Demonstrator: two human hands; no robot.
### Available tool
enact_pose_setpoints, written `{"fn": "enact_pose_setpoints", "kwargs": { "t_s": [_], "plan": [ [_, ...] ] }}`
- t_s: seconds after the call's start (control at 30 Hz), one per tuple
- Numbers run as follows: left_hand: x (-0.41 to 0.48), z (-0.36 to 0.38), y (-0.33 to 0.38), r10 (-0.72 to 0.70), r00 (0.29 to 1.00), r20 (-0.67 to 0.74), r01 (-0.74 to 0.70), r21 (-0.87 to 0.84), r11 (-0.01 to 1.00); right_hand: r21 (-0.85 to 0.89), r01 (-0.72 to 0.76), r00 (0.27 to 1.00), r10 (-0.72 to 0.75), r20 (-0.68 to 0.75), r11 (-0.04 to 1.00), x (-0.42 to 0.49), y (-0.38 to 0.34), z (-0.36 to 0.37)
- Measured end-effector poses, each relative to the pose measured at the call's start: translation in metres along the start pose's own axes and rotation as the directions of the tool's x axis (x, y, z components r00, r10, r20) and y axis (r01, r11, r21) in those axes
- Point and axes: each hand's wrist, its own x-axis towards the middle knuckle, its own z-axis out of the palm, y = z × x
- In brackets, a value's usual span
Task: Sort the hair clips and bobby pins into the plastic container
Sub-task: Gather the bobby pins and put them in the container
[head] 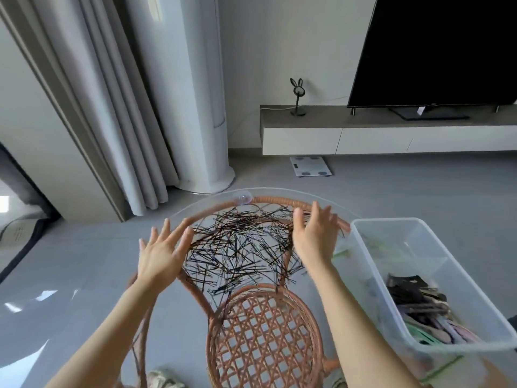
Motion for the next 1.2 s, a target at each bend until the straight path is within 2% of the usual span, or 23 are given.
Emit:
{"fn": "enact_pose_setpoints", "kwargs": {
  "t_s": [0.1,0.17,0.23,0.33,0.5,0.63,0.83,0.9,0.97,1.0,1.07,1.13,1.2],
  "plan": [
    [0.023,0.011,0.002,0.044,0.998,0.037,-0.046,0.04,0.998,-0.092,-0.122,0.993,0.122,-0.003,0.988,0.035,0.007,0.012],
    [0.036,0.016,0.007,0.111,0.992,0.055,-0.111,0.005,0.994,-0.189,-0.049,0.995,0.064,0.076,0.981,0.044,0.009,0.024],
    [0.045,0.019,0.015,0.173,0.981,0.084,-0.171,-0.021,0.985,-0.192,0.095,0.982,-0.061,0.18,0.977,0.045,0.008,0.032],
    [0.054,0.023,0.024,0.255,0.958,0.129,-0.25,-0.051,0.967,-0.112,0.288,0.926,-0.246,0.288,0.951,0.041,0.005,0.042],
    [0.049,0.026,0.038,0.384,0.911,0.151,-0.363,-0.15,0.92,0.085,0.434,0.817,-0.431,0.382,0.897,0.014,-0.011,0.043],
    [0.026,0.025,0.044,0.425,0.9,0.093,-0.395,-0.238,0.888,0.206,0.445,0.772,-0.491,0.404,0.871,-0.011,-0.018,0.04],
    [-0.03,0.019,0.047,0.479,0.874,0.085,-0.44,-0.285,0.852,0.337,0.436,0.737,-0.546,0.399,0.835,-0.059,-0.015,0.02],
    [-0.05,0.017,0.045,0.491,0.867,0.082,-0.432,-0.366,0.824,0.37,0.472,0.692,-0.596,0.406,0.8,-0.08,-0.008,0.012],
    [-0.062,0.013,0.041,0.481,0.868,0.125,-0.364,-0.502,0.785,0.415,0.46,0.67,-0.614,0.417,0.785,-0.092,-0.002,0.005],
    [-0.062,0.009,0.04,0.461,0.877,0.133,-0.319,-0.556,0.768,0.442,0.425,0.687,-0.6,0.41,0.789,-0.09,-0.003,0.001],
    [-0.045,0.004,0.04,0.381,0.921,0.081,-0.269,-0.575,0.773,0.458,0.373,0.771,-0.544,0.331,0.807,-0.072,-0.01,-0.002],
    [-0.012,0.005,0.048,0.307,0.951,0.027,-0.259,-0.467,0.846,0.393,0.342,0.847,-0.462,0.265,0.853,-0.042,-0.022,0.005],
    [0.027,0.013,0.06,0.272,0.959,0.082,-0.235,-0.307,0.922,0.311,0.296,0.872,-0.388,0.298,0.903,-0.012,-0.039,0.018]
  ]
}}
